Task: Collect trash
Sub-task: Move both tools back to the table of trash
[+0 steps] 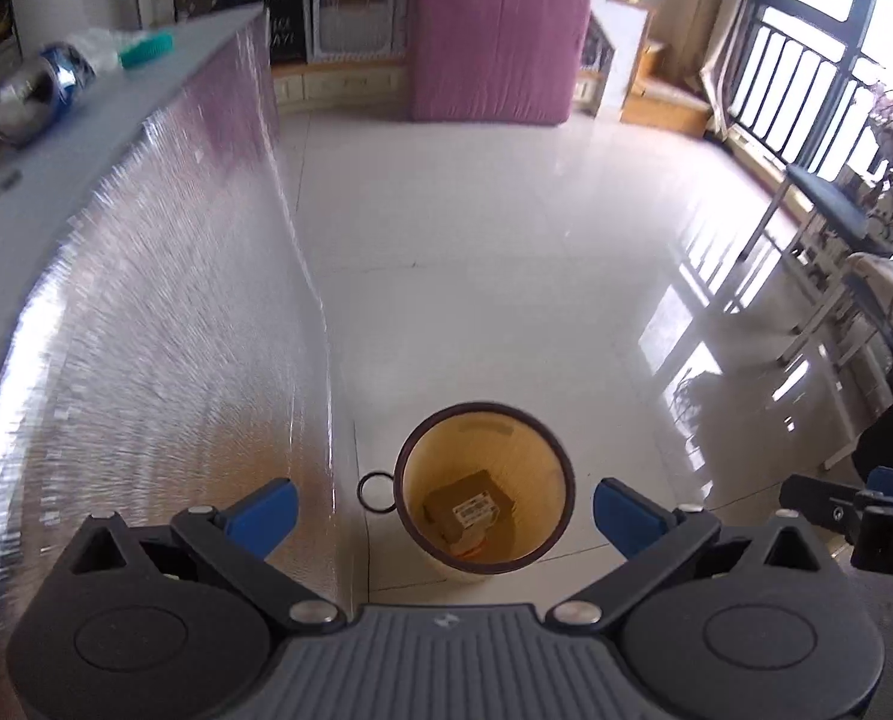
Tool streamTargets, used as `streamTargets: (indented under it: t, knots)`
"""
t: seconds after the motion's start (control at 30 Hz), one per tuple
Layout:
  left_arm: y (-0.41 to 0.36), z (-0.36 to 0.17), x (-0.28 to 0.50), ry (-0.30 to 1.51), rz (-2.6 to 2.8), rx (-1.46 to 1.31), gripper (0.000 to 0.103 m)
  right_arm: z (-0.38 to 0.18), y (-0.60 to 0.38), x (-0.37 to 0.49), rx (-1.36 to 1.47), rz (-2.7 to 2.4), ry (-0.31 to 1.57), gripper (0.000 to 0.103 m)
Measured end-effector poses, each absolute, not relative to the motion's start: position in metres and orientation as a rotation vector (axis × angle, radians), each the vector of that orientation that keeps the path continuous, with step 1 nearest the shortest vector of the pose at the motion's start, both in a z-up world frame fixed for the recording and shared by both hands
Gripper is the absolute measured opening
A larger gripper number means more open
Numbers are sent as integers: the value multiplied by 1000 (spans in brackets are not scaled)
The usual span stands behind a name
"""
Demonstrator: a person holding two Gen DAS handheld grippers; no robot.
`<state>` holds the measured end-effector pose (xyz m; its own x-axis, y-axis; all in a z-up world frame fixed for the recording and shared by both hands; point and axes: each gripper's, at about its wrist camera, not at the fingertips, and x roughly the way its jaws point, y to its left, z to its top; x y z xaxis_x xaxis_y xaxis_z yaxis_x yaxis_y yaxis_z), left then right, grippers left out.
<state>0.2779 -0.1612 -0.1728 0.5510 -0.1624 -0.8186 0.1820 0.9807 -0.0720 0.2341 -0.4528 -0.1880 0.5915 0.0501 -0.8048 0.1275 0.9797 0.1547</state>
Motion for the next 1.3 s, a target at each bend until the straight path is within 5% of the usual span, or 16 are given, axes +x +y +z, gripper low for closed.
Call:
streamTargets:
  t: [0.67,1.3]
  knots:
    - [-105,-68,177,696,-263,8,103,-73,-424,128,169,-79,692,103]
    - [-13,-26,145,529,-219,-59,103,-28,-348,100,95,-16,472,103]
